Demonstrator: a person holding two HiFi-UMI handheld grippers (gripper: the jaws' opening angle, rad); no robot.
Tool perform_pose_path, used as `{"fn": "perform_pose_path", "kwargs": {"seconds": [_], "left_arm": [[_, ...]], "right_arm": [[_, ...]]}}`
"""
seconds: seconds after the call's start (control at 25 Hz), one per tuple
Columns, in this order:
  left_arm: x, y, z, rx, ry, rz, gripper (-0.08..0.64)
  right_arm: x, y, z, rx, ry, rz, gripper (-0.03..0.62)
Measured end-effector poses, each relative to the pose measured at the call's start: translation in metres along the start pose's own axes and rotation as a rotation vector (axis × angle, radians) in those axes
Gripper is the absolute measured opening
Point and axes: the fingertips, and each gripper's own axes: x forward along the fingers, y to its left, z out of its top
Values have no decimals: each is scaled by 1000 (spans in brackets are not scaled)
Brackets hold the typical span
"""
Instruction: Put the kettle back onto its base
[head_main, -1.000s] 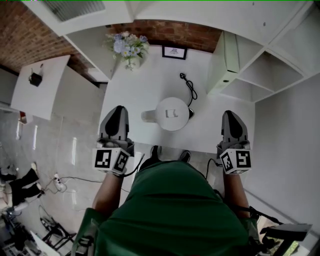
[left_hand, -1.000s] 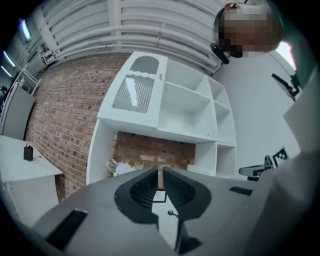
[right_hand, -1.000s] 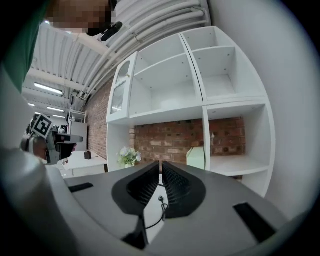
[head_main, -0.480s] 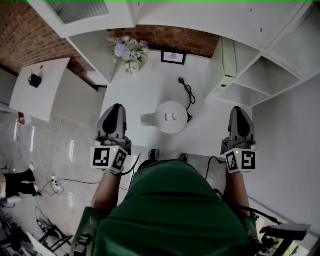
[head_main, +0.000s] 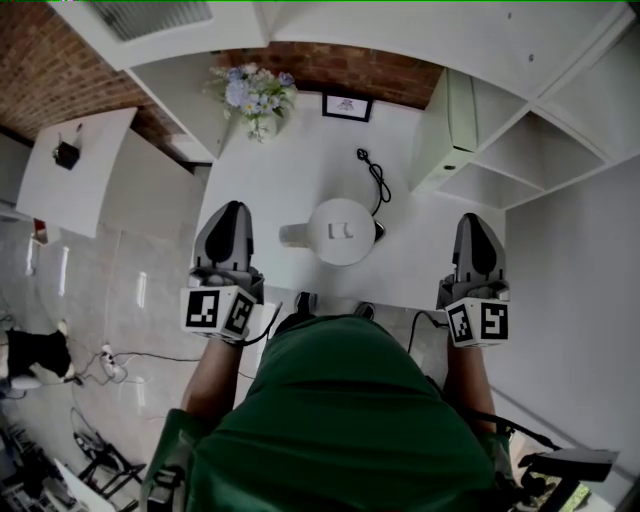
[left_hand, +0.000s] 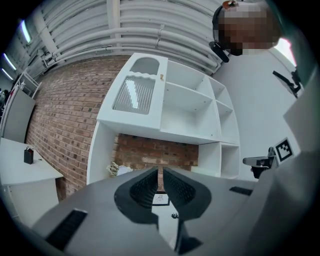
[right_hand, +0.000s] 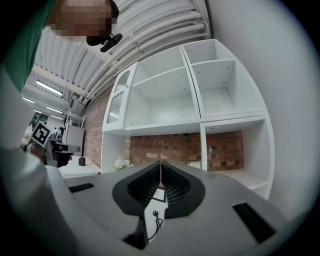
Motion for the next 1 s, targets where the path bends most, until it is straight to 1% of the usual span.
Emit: {"fn": "perform_pose_path", "kwargs": {"seconds": [0.32,0.56,1.0], "left_arm": [[-5,11,-5,-6,24,28,46],[-6,14,-9,-19,35,33,46],[-4,8,-14,-13,55,10,46]], "right_arm": [[7,3,-2,8,8,5,28],[9,8,-5,17,17,18,26],[8,8,-8,18,29,18,25]]}}
